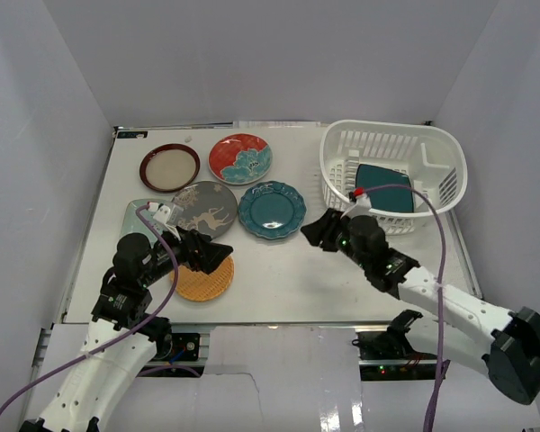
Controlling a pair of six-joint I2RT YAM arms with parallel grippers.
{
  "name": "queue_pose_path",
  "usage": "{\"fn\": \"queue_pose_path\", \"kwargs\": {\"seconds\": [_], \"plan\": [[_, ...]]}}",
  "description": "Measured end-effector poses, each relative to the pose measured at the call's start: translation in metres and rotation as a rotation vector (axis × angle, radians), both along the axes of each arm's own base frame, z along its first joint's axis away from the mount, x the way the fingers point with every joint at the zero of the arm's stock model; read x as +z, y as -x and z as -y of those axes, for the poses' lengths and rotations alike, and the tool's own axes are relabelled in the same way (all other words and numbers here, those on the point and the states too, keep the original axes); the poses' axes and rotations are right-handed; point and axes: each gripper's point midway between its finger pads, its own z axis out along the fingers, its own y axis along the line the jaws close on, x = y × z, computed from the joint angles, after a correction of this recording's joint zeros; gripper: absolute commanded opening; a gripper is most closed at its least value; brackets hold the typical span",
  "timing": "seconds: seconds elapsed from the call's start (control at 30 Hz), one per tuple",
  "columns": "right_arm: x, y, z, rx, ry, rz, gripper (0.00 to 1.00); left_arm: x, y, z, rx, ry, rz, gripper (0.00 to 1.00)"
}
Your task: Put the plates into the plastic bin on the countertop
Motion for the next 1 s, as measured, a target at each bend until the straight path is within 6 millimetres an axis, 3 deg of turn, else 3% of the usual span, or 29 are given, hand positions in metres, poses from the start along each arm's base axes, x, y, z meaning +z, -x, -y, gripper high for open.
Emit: {"fn": "queue_pose_path", "kwargs": {"seconds": [0.03, 0.13, 0.23, 0.3, 0.47, 0.57, 0.63, 0.67, 0.83, 0.9, 1.0], "plan": [[-0.033, 0.018, -0.014, 0.009, -0.004, -0.06, 0.5, -0.001, 0.0, -0.001, 0.005, -0.001, -0.002, 0.98], [-0.092, 0.038, -0.035, 0.019, 0.043, -0.195, 0.54, -0.003, -0.002, -0.002, 0.018, -0.007, -0.01, 0.98], [-0.123, 0.051, -0.066, 0.085, 0.062, -0.262, 0.64, -0.004, -0.003, -0.005, 0.041, -0.012, -0.012, 0.98], [-0.13, 0.058, -0.093, 0.159, 0.064, -0.286, 0.7, -0.004, -0.005, -0.009, 0.065, -0.017, -0.011, 0.98], [-0.132, 0.078, -0.18, 0.364, 0.009, -0.305, 0.71, -0.011, -0.015, -0.023, 0.167, -0.043, -0.029, 0.98], [-0.147, 0.092, -0.208, 0.427, 0.004, -0.339, 0.69, -0.013, -0.02, -0.032, 0.23, -0.058, -0.04, 0.98], [-0.154, 0.095, -0.223, 0.446, -0.013, -0.357, 0.62, -0.015, -0.022, -0.036, 0.26, -0.064, -0.046, 0.98], [-0.155, 0.095, -0.228, 0.448, -0.023, -0.36, 0.6, -0.015, -0.023, -0.038, 0.269, -0.066, -0.047, 0.98], [-0.166, 0.092, -0.236, 0.427, -0.045, -0.391, 0.17, -0.018, -0.024, -0.041, 0.292, -0.072, -0.058, 0.98], [-0.164, 0.09, -0.233, 0.405, -0.063, -0.401, 0.09, -0.018, -0.024, -0.041, 0.293, -0.072, -0.058, 0.98], [-0.144, 0.09, -0.221, 0.382, -0.086, -0.365, 0.08, -0.018, -0.025, -0.042, 0.297, -0.072, -0.059, 0.98]]}}
